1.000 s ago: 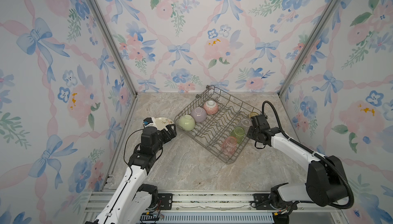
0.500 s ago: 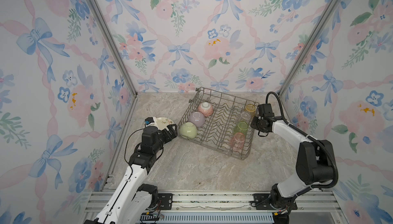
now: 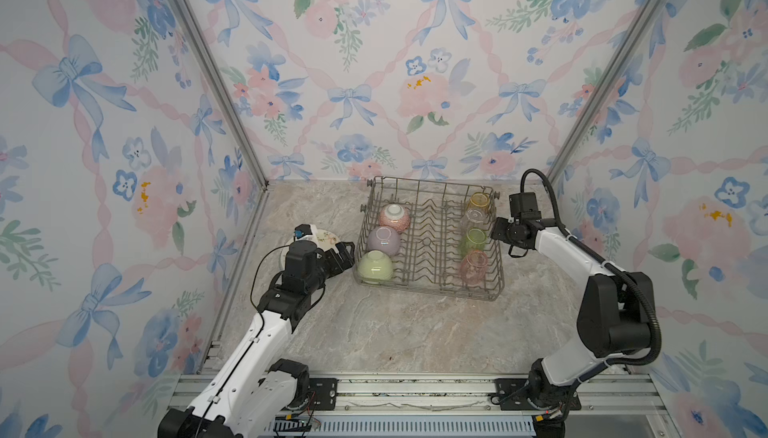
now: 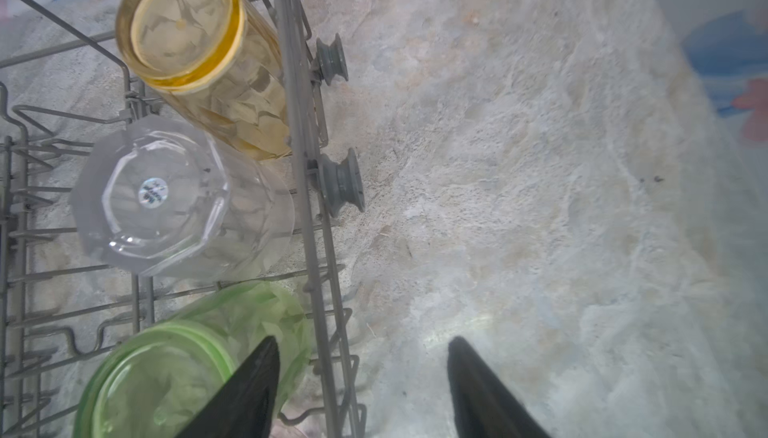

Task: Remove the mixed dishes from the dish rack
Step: 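Lower the right gripper over the pink glass cup and close on it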

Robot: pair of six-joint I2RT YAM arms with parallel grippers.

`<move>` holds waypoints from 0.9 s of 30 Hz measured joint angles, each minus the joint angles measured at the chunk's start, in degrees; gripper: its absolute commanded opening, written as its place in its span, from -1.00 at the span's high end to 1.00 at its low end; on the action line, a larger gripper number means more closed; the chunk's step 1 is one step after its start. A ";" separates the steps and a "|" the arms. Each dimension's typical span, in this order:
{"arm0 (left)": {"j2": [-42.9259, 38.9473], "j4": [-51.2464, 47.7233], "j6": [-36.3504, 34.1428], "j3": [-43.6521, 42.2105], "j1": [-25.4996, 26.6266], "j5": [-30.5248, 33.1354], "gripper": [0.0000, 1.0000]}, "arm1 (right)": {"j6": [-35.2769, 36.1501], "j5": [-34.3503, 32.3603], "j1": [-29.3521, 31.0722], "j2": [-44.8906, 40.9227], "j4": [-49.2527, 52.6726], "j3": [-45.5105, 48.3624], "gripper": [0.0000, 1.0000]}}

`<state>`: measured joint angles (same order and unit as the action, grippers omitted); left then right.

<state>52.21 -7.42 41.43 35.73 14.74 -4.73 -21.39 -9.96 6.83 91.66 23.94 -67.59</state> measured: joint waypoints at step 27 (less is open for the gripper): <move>6.25 -0.02 -0.48 7.85 21.18 6.08 -0.96 | -4.35 -3.48 19.47 -17.11 8.07 10.03 -0.89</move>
<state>58.46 -7.44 40.95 43.57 35.92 1.34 -25.74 -13.43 26.30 74.54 32.01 -57.56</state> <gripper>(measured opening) 0.980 0.945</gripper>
